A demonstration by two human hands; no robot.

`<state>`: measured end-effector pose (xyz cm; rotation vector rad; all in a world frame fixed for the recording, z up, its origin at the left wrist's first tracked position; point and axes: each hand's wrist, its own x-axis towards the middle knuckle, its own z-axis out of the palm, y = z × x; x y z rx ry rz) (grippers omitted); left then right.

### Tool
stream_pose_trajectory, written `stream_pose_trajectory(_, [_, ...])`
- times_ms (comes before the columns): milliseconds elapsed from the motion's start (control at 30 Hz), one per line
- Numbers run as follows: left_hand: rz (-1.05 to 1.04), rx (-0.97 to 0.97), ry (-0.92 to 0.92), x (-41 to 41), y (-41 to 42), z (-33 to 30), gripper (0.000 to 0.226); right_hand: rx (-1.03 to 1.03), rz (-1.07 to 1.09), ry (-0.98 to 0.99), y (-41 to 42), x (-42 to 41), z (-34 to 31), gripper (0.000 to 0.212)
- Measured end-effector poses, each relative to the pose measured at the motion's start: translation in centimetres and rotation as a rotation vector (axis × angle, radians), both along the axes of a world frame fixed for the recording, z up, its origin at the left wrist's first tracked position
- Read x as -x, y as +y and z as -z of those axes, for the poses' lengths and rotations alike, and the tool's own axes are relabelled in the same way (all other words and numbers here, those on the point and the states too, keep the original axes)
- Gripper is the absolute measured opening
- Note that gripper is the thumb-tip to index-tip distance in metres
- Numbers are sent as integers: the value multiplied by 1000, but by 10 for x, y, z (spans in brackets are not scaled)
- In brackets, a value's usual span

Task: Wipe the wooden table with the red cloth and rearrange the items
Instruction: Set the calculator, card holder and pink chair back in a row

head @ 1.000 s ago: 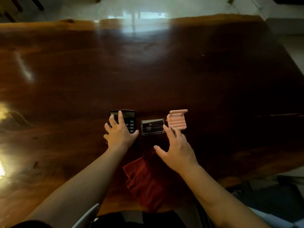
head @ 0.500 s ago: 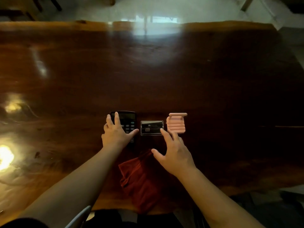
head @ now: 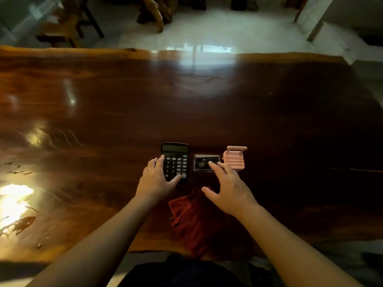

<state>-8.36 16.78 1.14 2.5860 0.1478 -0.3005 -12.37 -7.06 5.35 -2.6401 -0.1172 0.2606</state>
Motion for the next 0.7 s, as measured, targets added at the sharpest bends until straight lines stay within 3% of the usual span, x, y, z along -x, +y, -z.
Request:
stream_pose_trajectory(367, [211, 170, 166, 25, 7, 5, 86, -42, 233, 12, 6, 42, -13, 76])
stream_pose_trajectory(700, [364, 133, 282, 19, -37, 27, 80, -98, 452, 291, -16, 78, 36, 73])
